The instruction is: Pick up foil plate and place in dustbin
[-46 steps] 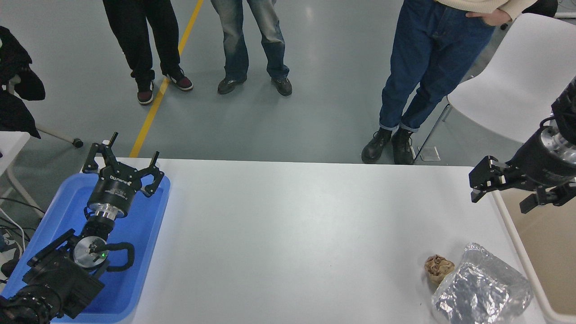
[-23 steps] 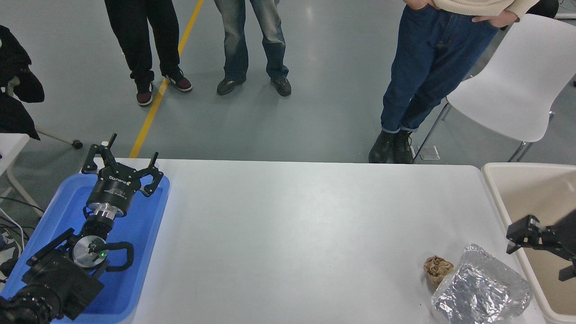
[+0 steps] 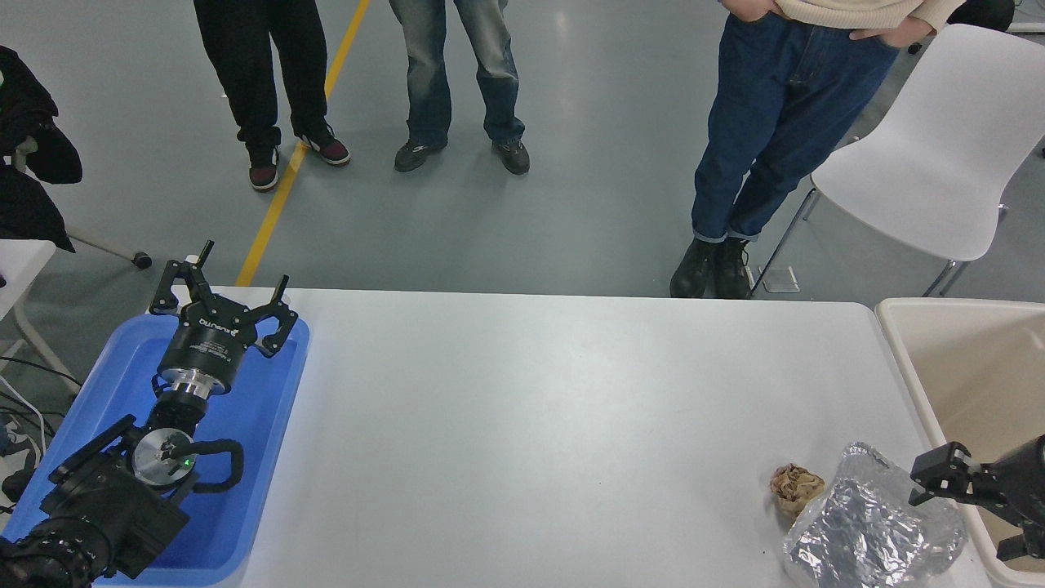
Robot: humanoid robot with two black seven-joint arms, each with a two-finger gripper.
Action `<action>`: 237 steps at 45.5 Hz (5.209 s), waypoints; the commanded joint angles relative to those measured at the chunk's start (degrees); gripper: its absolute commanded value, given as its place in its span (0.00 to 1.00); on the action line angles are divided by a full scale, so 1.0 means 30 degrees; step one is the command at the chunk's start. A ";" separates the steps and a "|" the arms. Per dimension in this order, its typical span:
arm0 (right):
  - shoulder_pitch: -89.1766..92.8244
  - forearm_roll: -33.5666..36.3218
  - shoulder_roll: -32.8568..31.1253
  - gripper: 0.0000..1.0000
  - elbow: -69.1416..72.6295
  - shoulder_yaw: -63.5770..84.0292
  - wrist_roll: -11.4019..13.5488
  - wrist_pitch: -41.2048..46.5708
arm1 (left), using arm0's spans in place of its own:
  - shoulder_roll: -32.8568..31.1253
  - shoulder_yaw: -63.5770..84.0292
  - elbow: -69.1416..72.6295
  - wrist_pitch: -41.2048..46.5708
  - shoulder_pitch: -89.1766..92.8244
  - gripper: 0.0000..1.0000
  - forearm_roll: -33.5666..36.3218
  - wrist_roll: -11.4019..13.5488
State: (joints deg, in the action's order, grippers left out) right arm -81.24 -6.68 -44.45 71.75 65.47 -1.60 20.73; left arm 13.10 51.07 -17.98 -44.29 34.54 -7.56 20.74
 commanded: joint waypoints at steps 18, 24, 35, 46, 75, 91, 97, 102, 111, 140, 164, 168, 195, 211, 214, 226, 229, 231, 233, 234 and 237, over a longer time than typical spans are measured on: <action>0.2997 0.0001 0.0052 0.94 -0.0129 -0.1257 0.0095 -0.2018 | -0.0001 0.0000 0.0015 -0.0002 0.0001 1.00 0.0002 0.0001; 0.3144 0.0031 0.0081 0.91 -0.0129 -0.1257 0.0095 -0.2076 | -0.0001 0.0000 -0.0014 -0.0002 0.0001 1.00 0.0002 0.0001; 0.3349 0.0060 0.0110 0.68 -0.0129 -0.1345 0.0095 -0.2018 | -0.0001 0.0000 0.0016 -0.0001 0.0001 1.00 0.0002 0.0001; 0.3378 0.0031 0.0139 0.64 -0.0129 -0.1432 0.0095 -0.1960 | -0.0001 0.0000 -0.0013 -0.0001 0.0001 1.00 0.0002 0.0001; 0.4521 0.0060 0.0139 0.00 0.0076 -0.2986 0.0094 -0.1696 | -0.0001 0.0000 -0.0013 -0.0002 0.0001 1.00 0.0002 0.0001; 0.4462 0.0060 -0.0066 0.00 0.0076 -0.3074 0.0095 -0.1696 | -0.0001 0.0000 -0.0013 -0.0002 0.0001 1.00 0.0002 0.0001; 0.3820 0.0060 -0.0884 0.00 0.0252 -0.2869 0.0094 -0.0791 | -0.0001 0.0000 -0.0014 -0.0002 0.0001 1.00 0.0002 0.0001; 0.2210 -0.0057 -0.1588 0.00 0.0340 -0.2138 0.0095 0.1083 | -0.0001 0.0000 0.0016 -0.0002 0.0001 1.00 0.0002 0.0001; -0.2124 -0.0057 -0.1765 0.00 0.0340 0.1434 0.0095 0.3984 | -0.0001 0.0000 0.0015 -0.0002 0.0001 1.00 0.0002 -0.0028; -1.5252 -0.0145 -0.0683 0.00 0.0399 0.8116 0.0065 0.8089 | -0.0001 0.0000 0.0015 -0.0002 0.0001 1.00 0.0002 -0.0057; -1.9356 0.0119 0.2629 0.00 0.0369 1.0169 0.0065 0.8089 | -0.0001 0.0000 -0.0014 0.0027 0.0001 1.00 0.0002 -0.0028; -1.9414 0.0148 0.2688 0.00 0.0399 1.0169 0.0065 0.8089 | -0.0001 0.0000 -0.0014 0.0027 0.0001 1.00 0.0002 -0.0028; -1.8068 -0.0115 0.2279 0.00 -0.0392 1.1399 0.0065 0.8089 | -0.0001 0.0000 -0.0013 0.0027 0.0001 1.00 0.0002 -0.0028; -1.0982 -0.0087 0.0550 0.00 -0.1418 0.9117 0.0036 0.2386 | -0.0001 0.0000 0.0015 0.0028 0.0001 1.00 0.0002 -0.0028; -0.9546 -0.0057 0.0433 0.00 -0.1418 0.8588 0.0036 0.0011 | -0.0001 0.0000 0.0016 -0.0001 0.0001 1.00 0.0002 -0.0028; -0.4098 0.0148 -0.0476 0.00 -0.4401 0.4987 0.0065 -0.4860 | -0.0001 0.0000 -0.0013 0.0028 0.0001 1.00 0.0002 -0.0028; -0.2312 0.0119 -0.0651 0.00 -0.5983 0.3582 0.0065 -0.4889 | -0.0001 0.0000 -0.0014 0.0028 0.0001 1.00 -0.0027 -0.0028; -0.1051 0.0119 -0.0797 0.00 -0.6863 0.2528 0.0094 -0.4889 | -0.0001 0.0000 -0.0013 0.0028 0.0001 1.00 0.0002 0.0001; 0.0092 0.0090 -0.0827 0.00 -0.7538 0.1531 0.0095 -0.4889 | -0.0001 0.0000 0.0016 0.0028 0.0001 1.00 0.0002 -0.0028; 0.0590 0.0031 -0.0827 0.00 -0.7860 0.1120 0.0124 -0.4918 | -0.0001 0.0000 0.0016 0.0028 0.0001 1.00 0.0002 0.0001; 0.1880 0.0031 -0.0798 0.00 -0.9002 0.0065 0.0153 -0.4919 | -0.0001 0.0000 0.0016 0.0028 0.0001 1.00 0.0002 -0.0028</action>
State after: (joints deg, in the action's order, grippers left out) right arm -91.67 -6.40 -45.71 55.87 77.93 -1.35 9.96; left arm 13.10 51.07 -17.96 -44.22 34.54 -7.57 20.68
